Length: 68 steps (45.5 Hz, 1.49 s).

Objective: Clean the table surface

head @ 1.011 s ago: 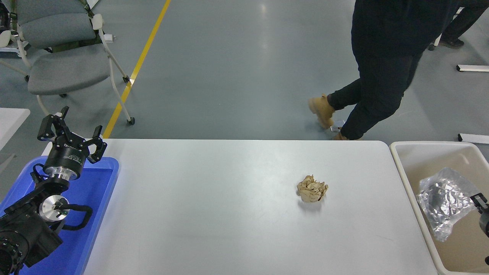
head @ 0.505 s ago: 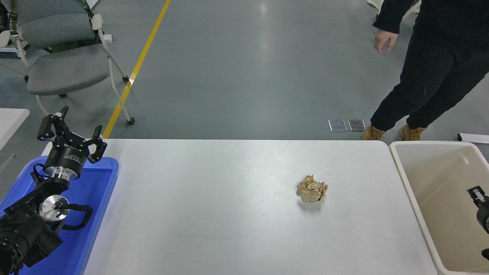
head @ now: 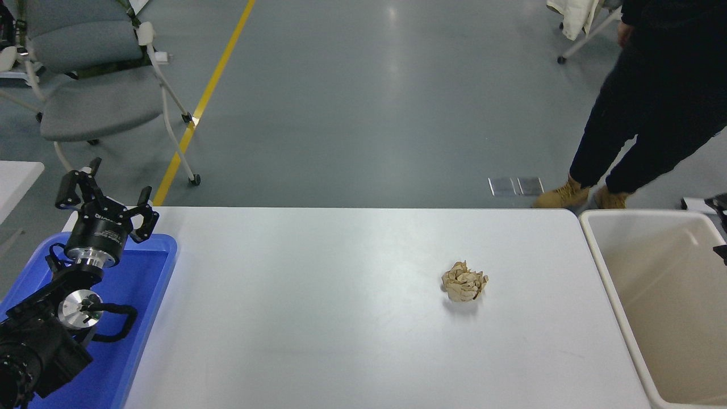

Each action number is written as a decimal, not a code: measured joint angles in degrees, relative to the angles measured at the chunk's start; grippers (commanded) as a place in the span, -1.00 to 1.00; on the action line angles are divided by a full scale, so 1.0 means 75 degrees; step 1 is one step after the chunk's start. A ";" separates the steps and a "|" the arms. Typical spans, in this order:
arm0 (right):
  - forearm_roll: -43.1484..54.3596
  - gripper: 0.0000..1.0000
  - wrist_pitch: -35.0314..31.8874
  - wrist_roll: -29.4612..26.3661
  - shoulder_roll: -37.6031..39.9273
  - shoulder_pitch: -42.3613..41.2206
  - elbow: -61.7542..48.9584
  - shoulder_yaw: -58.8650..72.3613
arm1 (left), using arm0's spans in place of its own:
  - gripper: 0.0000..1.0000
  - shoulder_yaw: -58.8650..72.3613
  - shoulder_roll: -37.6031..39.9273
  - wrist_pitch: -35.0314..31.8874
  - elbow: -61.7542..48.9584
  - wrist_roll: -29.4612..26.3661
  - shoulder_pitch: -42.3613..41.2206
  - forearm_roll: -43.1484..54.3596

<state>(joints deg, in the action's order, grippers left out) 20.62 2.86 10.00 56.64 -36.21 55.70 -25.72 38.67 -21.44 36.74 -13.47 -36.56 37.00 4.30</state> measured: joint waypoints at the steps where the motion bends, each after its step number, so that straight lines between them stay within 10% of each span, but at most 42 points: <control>1: -0.0015 0.97 -0.0031 0.0001 0.0054 0.0027 0.0130 -0.0036 | 1.00 0.0000 0.0001 0.0000 -0.0002 0.0000 0.0000 0.0000; 25: -0.1000 0.97 0.0412 0.0731 -0.1656 0.0616 0.1856 -0.1762 | 1.00 0.0000 -0.0001 -0.0008 0.0001 0.0000 0.0000 0.0001; 68: -0.0365 0.97 0.0744 0.1997 -0.5986 0.0502 -0.0629 -0.2972 | 1.00 0.0000 0.0000 -0.0001 0.0000 0.0000 0.0000 0.0001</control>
<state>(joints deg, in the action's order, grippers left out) 17.88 8.44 24.98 11.74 -32.45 50.98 -48.01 38.67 -21.45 36.73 -13.47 -36.56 37.00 4.31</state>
